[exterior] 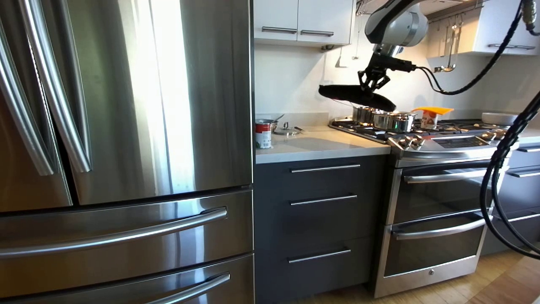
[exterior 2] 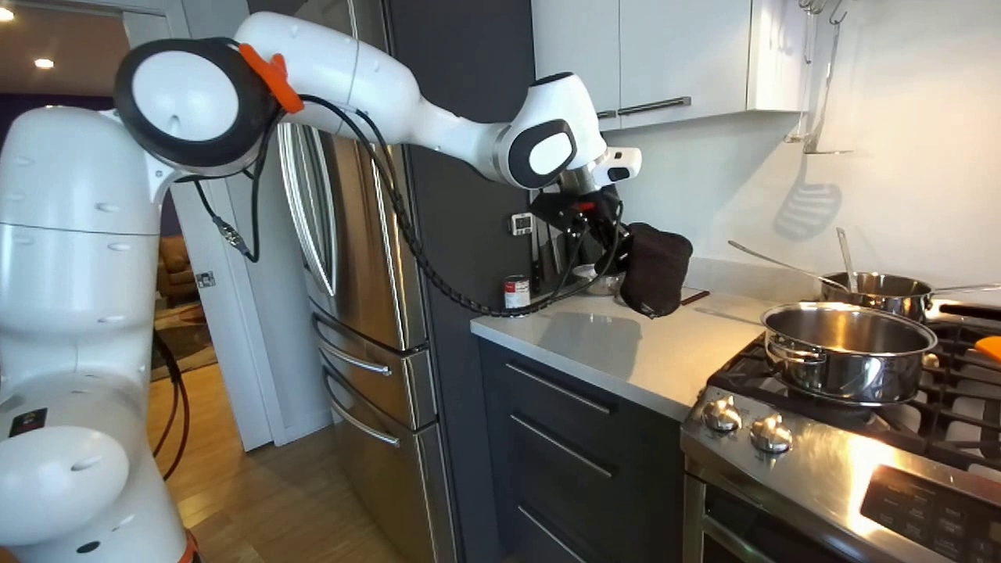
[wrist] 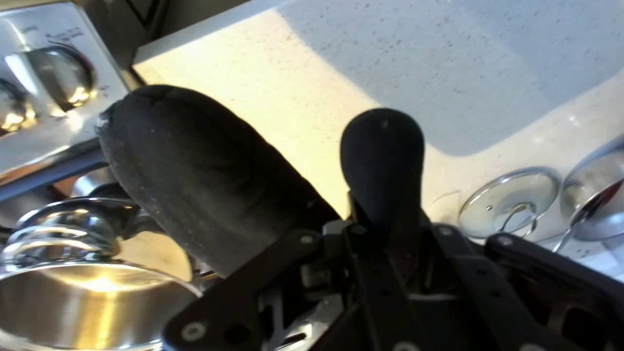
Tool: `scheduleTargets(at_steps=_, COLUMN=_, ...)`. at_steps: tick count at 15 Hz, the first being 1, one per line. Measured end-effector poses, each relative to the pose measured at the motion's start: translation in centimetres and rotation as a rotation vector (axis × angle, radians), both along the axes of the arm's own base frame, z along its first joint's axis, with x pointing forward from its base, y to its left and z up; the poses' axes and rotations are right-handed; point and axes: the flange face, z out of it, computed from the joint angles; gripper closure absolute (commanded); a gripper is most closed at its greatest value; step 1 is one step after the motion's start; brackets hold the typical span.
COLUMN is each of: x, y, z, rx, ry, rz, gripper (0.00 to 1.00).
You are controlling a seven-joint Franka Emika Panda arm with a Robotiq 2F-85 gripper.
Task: Move the kitchen mitt from the counter to the stove
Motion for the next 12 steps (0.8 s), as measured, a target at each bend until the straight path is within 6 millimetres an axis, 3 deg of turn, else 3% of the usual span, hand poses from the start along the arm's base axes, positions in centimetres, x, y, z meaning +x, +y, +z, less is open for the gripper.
scheduleTargets(at_steps=8, x=-15.0, y=-13.3, z=1.1, rx=0.026, ry=-0.062, rz=-0.445, gripper=0.95)
scheduleTargets(at_steps=9, x=-16.4, y=-14.6, z=1.1, rx=0.028, ry=-0.061, rz=-0.504, gripper=0.95)
scheduleTargets(at_steps=10, x=-17.5, y=-15.8, z=1.1, rx=0.031, ry=-0.066, rz=-0.561, gripper=0.8)
scheduleTargets(at_steps=12, x=-18.1, y=-16.5, z=0.9, rx=0.027, ry=-0.063, rz=-0.574, gripper=0.8)
